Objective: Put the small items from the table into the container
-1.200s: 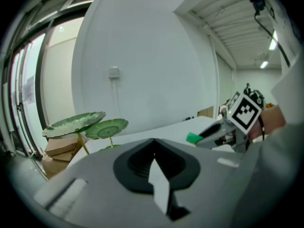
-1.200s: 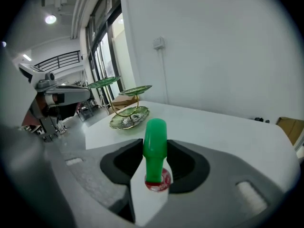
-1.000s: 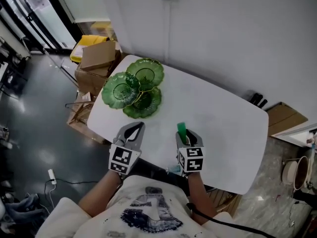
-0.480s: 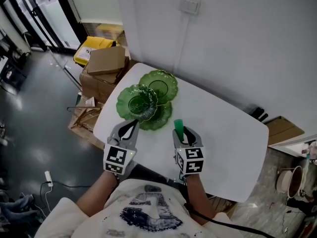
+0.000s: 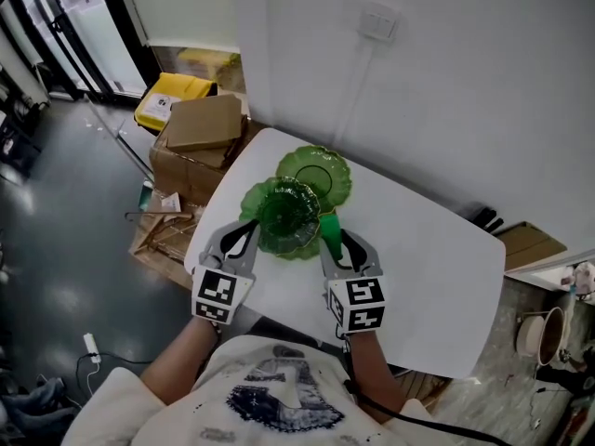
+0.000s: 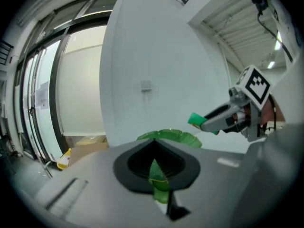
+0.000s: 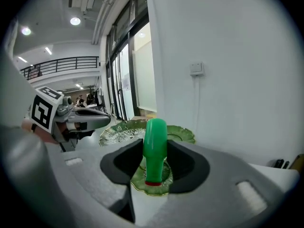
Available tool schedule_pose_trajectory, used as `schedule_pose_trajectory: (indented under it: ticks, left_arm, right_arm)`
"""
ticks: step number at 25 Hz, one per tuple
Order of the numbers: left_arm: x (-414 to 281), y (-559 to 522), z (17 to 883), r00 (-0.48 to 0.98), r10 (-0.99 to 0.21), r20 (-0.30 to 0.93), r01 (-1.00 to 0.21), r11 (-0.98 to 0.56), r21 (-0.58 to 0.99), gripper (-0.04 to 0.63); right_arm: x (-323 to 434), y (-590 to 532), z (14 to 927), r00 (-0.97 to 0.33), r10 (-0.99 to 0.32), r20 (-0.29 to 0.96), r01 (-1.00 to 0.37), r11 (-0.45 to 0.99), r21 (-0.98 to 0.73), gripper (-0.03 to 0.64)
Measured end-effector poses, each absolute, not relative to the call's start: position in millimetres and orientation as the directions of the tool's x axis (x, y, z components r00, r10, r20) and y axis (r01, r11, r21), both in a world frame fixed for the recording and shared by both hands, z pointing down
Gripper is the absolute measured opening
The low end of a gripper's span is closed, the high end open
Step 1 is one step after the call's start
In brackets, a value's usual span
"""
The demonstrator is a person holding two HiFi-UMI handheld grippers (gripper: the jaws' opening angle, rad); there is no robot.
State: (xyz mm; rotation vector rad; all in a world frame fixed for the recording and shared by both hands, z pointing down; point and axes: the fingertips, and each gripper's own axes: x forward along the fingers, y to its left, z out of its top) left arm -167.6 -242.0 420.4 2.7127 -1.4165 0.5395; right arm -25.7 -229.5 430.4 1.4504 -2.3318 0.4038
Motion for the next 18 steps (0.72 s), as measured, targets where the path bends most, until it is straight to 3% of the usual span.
schedule_pose_trajectory:
  ticks: [18]
  left_arm:
    - [-212, -280, 419, 0.578, -0.764, 0.286, -0.775, -0.624, -0.1, -0.012]
  right_arm:
    - [-92, -261, 421, -0.378, -0.803, 0.461, -0.9, 0.436, 0.022, 0.156]
